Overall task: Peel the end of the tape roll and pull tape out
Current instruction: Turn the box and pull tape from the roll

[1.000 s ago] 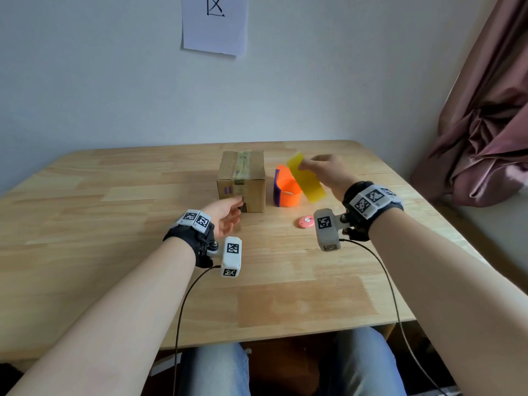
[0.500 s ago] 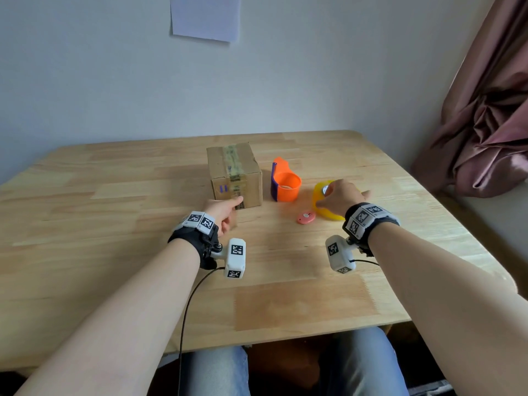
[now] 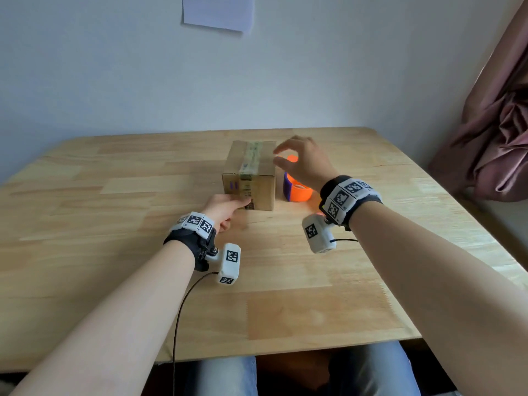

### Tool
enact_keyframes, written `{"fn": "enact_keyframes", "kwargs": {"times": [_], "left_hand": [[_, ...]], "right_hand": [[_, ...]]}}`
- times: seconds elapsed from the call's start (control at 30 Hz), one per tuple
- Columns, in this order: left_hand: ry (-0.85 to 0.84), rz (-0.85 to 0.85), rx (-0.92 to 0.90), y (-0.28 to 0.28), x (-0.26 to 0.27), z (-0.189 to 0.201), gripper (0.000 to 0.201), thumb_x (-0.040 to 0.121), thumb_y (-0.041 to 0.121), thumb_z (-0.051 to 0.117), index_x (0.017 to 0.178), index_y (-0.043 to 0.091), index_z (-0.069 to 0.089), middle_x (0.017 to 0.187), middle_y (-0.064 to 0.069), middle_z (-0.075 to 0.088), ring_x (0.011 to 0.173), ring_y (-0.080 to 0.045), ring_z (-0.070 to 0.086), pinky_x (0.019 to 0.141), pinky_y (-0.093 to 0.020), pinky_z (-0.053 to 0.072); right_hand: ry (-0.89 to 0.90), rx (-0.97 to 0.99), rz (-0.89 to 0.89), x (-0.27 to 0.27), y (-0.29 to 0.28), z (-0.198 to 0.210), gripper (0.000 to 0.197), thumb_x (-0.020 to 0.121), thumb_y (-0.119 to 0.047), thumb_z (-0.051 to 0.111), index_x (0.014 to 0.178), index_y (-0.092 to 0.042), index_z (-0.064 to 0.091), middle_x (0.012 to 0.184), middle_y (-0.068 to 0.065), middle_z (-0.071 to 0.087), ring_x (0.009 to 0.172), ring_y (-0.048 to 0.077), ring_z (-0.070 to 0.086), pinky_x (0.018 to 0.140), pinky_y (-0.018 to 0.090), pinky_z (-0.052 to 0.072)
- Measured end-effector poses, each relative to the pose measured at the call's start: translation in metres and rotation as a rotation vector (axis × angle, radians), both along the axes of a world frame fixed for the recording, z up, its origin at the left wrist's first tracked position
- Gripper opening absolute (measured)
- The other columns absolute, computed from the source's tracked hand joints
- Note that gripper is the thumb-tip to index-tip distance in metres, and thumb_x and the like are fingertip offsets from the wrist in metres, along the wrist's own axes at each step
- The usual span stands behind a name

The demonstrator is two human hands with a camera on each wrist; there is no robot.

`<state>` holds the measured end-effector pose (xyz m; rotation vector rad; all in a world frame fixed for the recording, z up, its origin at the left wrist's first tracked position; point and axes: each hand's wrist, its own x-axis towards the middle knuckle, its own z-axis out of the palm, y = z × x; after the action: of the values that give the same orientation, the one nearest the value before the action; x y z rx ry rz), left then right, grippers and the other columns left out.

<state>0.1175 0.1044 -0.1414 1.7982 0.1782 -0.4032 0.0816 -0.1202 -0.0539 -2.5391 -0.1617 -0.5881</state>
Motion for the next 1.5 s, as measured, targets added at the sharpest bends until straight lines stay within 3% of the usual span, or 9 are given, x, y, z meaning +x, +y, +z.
{"fn": "enact_keyframes", "kwargs": {"times": [0.13,0.27,0.47,0.6,0.8,1.1,1.23,1.4,1.5], "left_hand": [[-0.011,-0.035,0.007,0.007,0.007,-0.006,0.055,0.072,0.045,0.086,0.118,0.019,0.067,0.075,0.0,0.047,0.052,-0.011,0.032,0.04,-0.022,0.027],[-0.014,-0.041,-0.007,0.008,0.01,-0.009,0.045,0.073,0.043,0.086,0.109,0.021,0.069,0.065,0.003,0.035,0.05,-0.012,0.027,0.042,-0.024,0.022],[-0.021,-0.011,-0.008,0.006,0.015,-0.018,0.057,0.068,0.045,0.088,0.116,0.019,0.071,0.066,0.003,0.031,0.049,-0.013,0.025,0.039,-0.024,0.022],[0.019,-0.031,-0.065,0.008,0.02,-0.02,0.063,0.068,0.04,0.09,0.122,0.015,0.069,0.066,0.005,0.03,0.051,-0.011,0.023,0.037,-0.023,0.022],[0.063,-0.036,-0.106,0.007,0.022,-0.019,0.061,0.068,0.036,0.091,0.118,0.01,0.068,0.068,0.005,0.036,0.052,-0.009,0.026,0.035,-0.021,0.024],[0.141,-0.039,-0.21,0.006,0.021,-0.01,0.039,0.075,0.022,0.087,0.106,0.005,0.068,0.048,0.011,0.048,0.044,-0.007,0.028,0.035,-0.019,0.025],[0.228,-0.051,-0.242,0.008,0.021,-0.007,0.032,0.077,0.024,0.085,0.097,0.003,0.071,0.055,0.007,0.031,0.047,-0.007,0.022,0.035,-0.017,0.023],[0.244,0.038,-0.239,0.021,0.019,0.001,0.031,0.085,0.023,0.078,0.108,0.005,0.068,0.056,0.008,0.046,0.044,-0.005,0.024,0.035,-0.014,0.027],[0.09,0.208,-0.239,0.029,0.021,0.012,0.029,0.088,0.02,0.068,0.114,0.011,0.06,0.074,0.002,0.048,0.051,-0.009,0.041,0.043,-0.021,0.039]], "right_hand": [[0.097,-0.099,0.223,0.018,0.039,0.0,0.035,0.097,-0.042,0.065,0.124,-0.023,0.076,0.141,0.001,0.066,0.132,0.023,0.056,0.111,0.041,0.043],[0.195,-0.19,0.175,0.027,0.052,-0.017,0.048,0.097,-0.051,0.062,0.138,-0.027,0.068,0.153,-0.004,0.057,0.142,0.024,0.047,0.117,0.042,0.035],[0.217,-0.179,0.145,0.036,0.049,-0.033,0.051,0.098,-0.054,0.057,0.144,-0.031,0.061,0.158,-0.009,0.05,0.152,0.021,0.035,0.124,0.046,0.016],[0.182,-0.142,0.07,0.043,0.054,-0.036,0.045,0.088,-0.06,0.065,0.117,-0.026,0.075,0.134,-0.001,0.071,0.122,0.024,0.064,0.113,0.042,0.03],[0.144,-0.083,-0.044,0.039,0.061,-0.043,0.042,0.08,-0.06,0.072,0.104,-0.025,0.068,0.11,-0.006,0.072,0.098,0.022,0.068,0.085,0.043,0.054],[0.072,-0.106,-0.048,0.04,0.062,-0.059,0.066,0.065,-0.062,0.081,0.121,-0.031,0.066,0.114,-0.004,0.065,0.101,0.024,0.067,0.071,0.044,0.059],[0.058,-0.14,-0.061,0.039,0.063,-0.059,0.076,0.063,-0.062,0.082,0.131,-0.035,0.061,0.115,-0.004,0.062,0.103,0.024,0.067,0.07,0.044,0.06],[0.049,-0.164,-0.065,0.037,0.062,-0.058,0.08,0.064,-0.063,0.085,0.135,-0.035,0.06,0.116,-0.003,0.062,0.102,0.027,0.068,0.069,0.042,0.059],[0.063,-0.133,-0.035,0.037,0.061,-0.058,0.081,0.065,-0.063,0.084,0.138,-0.037,0.06,0.124,-0.001,0.065,0.114,0.027,0.067,0.075,0.043,0.06]]}}
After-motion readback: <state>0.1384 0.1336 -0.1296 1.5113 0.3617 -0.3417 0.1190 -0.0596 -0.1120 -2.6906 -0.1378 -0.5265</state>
